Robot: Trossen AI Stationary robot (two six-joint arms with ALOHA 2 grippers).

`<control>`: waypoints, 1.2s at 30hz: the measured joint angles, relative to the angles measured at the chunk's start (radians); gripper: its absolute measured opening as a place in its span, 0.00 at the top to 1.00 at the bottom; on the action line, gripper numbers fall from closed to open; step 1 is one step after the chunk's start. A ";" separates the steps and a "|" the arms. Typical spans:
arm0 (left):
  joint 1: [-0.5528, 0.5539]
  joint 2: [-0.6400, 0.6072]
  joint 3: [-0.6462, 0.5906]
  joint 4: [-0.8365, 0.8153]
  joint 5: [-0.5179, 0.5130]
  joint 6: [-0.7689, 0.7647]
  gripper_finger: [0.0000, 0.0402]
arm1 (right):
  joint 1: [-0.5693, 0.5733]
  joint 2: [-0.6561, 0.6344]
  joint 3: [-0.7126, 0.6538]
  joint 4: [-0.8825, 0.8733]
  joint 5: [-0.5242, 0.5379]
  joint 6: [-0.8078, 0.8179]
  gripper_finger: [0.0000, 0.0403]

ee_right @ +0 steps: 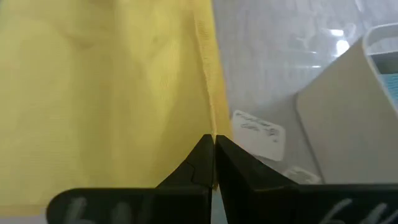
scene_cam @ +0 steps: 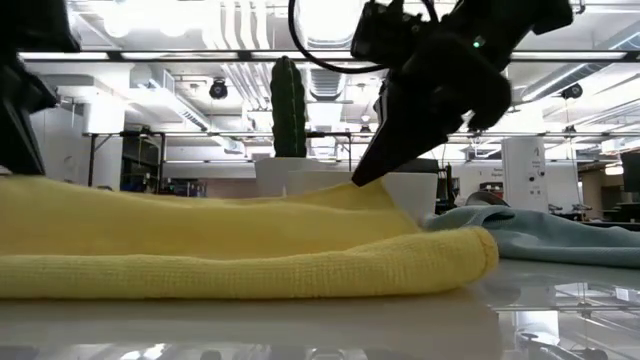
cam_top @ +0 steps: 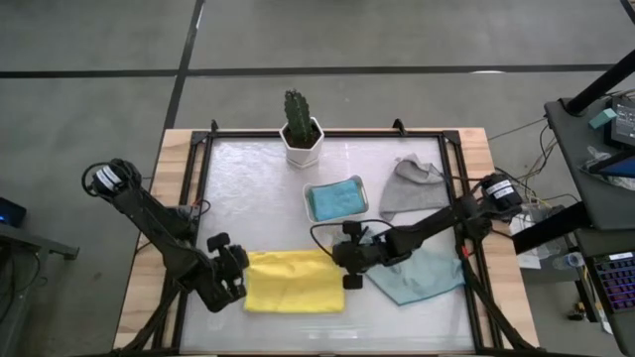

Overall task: Fold microfiber towels
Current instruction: Fold the yellow towel

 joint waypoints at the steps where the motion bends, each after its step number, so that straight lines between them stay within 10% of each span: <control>1: 0.007 0.003 -0.013 0.000 -0.001 -0.010 1.00 | -0.006 0.000 0.000 0.001 0.000 -0.001 0.98; 20: 0.068 0.071 -0.071 0.007 -0.002 -0.013 1.00 | -0.036 0.000 0.000 -0.003 0.000 -0.015 0.97; 30: 0.068 0.049 -0.032 -0.065 0.004 -0.009 0.80 | -0.035 -0.019 -0.001 -0.033 0.000 -0.010 0.85; 36: 0.067 0.047 0.053 -0.065 0.176 0.015 0.77 | 0.004 -0.043 -0.001 -0.023 -0.009 0.026 0.82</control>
